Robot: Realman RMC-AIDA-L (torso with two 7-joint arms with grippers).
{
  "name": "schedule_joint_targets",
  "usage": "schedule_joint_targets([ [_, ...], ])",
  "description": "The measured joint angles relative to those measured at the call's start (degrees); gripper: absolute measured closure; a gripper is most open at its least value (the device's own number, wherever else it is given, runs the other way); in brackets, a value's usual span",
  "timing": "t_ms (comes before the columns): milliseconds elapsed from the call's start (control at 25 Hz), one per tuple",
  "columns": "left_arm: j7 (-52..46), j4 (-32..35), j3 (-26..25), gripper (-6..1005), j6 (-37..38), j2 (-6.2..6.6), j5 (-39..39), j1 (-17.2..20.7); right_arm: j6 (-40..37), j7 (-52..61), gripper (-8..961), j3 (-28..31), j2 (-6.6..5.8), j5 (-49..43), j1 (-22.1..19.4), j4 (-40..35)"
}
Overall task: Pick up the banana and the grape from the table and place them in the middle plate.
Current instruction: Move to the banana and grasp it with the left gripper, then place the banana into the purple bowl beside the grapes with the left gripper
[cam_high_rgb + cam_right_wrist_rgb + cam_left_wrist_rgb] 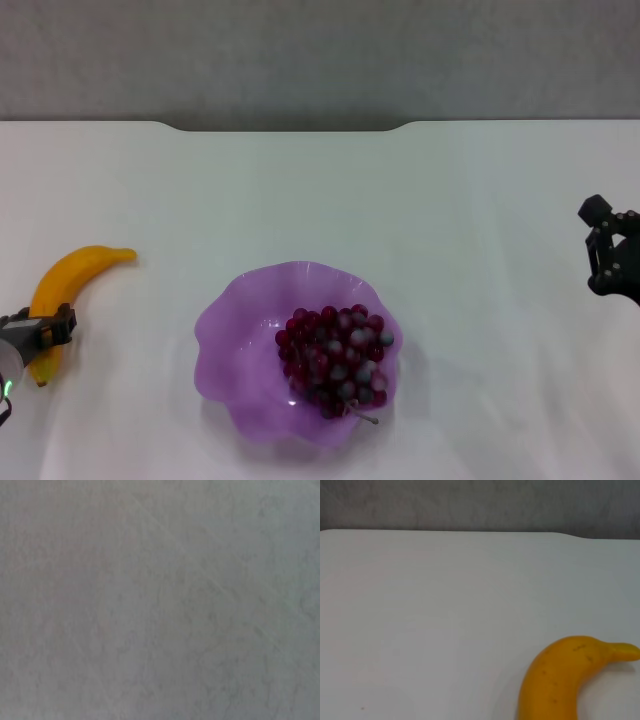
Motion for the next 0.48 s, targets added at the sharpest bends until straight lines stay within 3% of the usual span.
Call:
schedule_joint_targets([
  [240, -0.1, -0.7, 0.0, 501, -0.4, 0.16, 0.0, 0.2, 0.1, 0.0, 953, 0.0, 0.0, 0.0, 0.0, 0.2],
  [480, 0.0, -5.6, -0.4, 497, -0.1, 0.68, 0.0, 0.4, 0.2, 0.0, 953, 0.0, 0.0, 0.0, -0.1, 0.3],
])
